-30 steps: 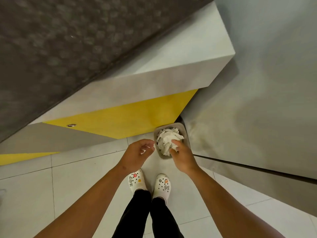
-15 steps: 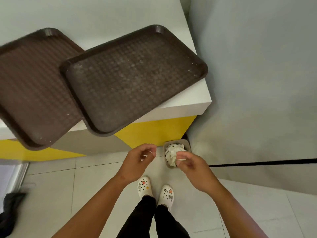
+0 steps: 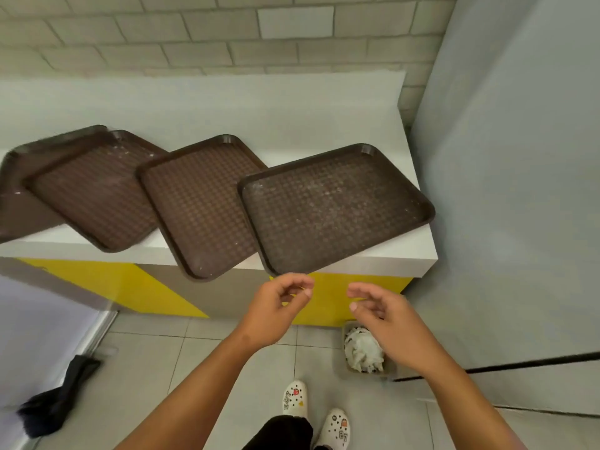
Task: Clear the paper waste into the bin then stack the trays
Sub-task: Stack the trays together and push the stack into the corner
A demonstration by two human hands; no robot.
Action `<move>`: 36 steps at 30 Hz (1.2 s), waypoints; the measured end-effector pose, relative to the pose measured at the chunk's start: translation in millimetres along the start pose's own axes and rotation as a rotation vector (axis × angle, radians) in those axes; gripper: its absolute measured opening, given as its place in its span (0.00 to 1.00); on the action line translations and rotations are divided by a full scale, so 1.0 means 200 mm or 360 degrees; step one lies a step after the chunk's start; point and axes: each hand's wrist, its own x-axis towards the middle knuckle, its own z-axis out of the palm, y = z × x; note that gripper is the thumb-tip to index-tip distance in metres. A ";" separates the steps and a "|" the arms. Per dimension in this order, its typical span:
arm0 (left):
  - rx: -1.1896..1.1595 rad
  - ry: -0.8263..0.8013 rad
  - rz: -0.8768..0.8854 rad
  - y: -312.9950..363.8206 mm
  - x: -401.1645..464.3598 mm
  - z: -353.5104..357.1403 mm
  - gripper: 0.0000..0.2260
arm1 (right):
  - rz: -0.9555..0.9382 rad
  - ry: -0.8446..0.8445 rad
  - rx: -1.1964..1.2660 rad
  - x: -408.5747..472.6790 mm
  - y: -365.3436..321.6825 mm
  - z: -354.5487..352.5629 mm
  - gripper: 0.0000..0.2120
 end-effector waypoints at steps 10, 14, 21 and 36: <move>0.0092 0.0151 0.0114 0.14 0.10 -0.36 0.07 | -0.0135 -0.0044 -0.0052 0.21 -0.28 0.07 0.13; 0.0079 0.0121 0.0134 0.17 0.22 -0.48 0.07 | -0.0136 0.0016 -0.0101 0.37 -0.36 0.08 0.13; 0.0081 0.0057 0.0214 0.19 0.51 -0.70 0.08 | -0.0065 0.0114 -0.0254 0.60 -0.45 0.14 0.14; 0.0242 0.0207 0.0099 0.00 0.72 -1.10 0.07 | -0.0030 0.0013 -0.0389 0.94 -0.49 0.37 0.13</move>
